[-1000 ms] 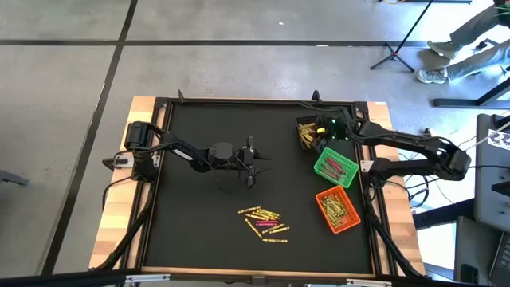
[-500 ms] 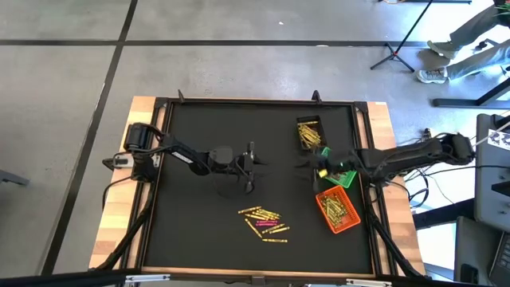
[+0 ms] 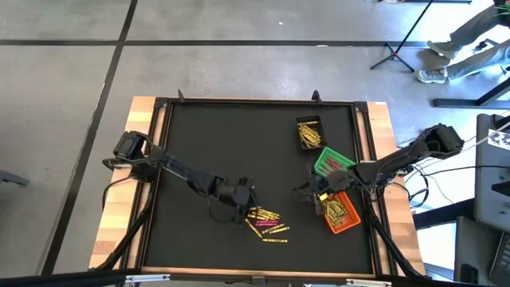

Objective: Sort crayons
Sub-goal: Put the yellow crayon into the black basket

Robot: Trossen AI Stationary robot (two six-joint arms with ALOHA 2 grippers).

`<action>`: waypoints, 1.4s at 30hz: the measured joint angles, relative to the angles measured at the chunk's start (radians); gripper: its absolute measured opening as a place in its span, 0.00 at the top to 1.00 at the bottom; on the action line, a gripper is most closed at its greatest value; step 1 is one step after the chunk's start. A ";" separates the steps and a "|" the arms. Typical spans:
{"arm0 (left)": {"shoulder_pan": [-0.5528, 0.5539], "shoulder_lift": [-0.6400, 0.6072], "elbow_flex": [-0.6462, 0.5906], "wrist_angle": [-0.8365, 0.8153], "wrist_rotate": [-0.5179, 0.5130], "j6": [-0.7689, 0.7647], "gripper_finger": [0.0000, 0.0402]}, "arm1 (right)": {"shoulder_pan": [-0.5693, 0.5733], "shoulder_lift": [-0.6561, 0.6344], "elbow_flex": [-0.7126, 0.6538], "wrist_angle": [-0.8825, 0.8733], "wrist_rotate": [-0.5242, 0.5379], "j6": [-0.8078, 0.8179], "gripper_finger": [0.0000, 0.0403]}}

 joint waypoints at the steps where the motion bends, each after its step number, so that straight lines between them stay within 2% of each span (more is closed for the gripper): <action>1: -0.019 0.000 0.012 -0.044 -0.003 -0.040 0.67 | 0.007 0.012 -0.001 0.013 0.000 0.003 0.57; 10: -0.107 0.010 -0.008 -0.153 -0.121 -0.310 0.67 | 0.076 0.113 0.000 0.145 0.000 0.027 0.57; 23: -0.111 0.014 -0.076 -0.150 -0.186 -0.389 0.68 | 0.145 0.149 0.000 0.180 0.026 0.064 0.57; 28: -0.111 0.013 -0.084 -0.145 -0.189 -0.375 0.75 | 0.145 0.149 0.001 0.192 0.027 0.081 0.57; 36: -0.111 0.013 -0.085 -0.141 -0.179 -0.297 0.97 | 0.144 0.149 0.001 0.193 0.106 0.160 0.57; 42: -0.112 0.000 -0.088 -0.156 -0.215 -0.307 0.98 | 0.144 0.149 0.001 0.189 0.110 0.185 0.57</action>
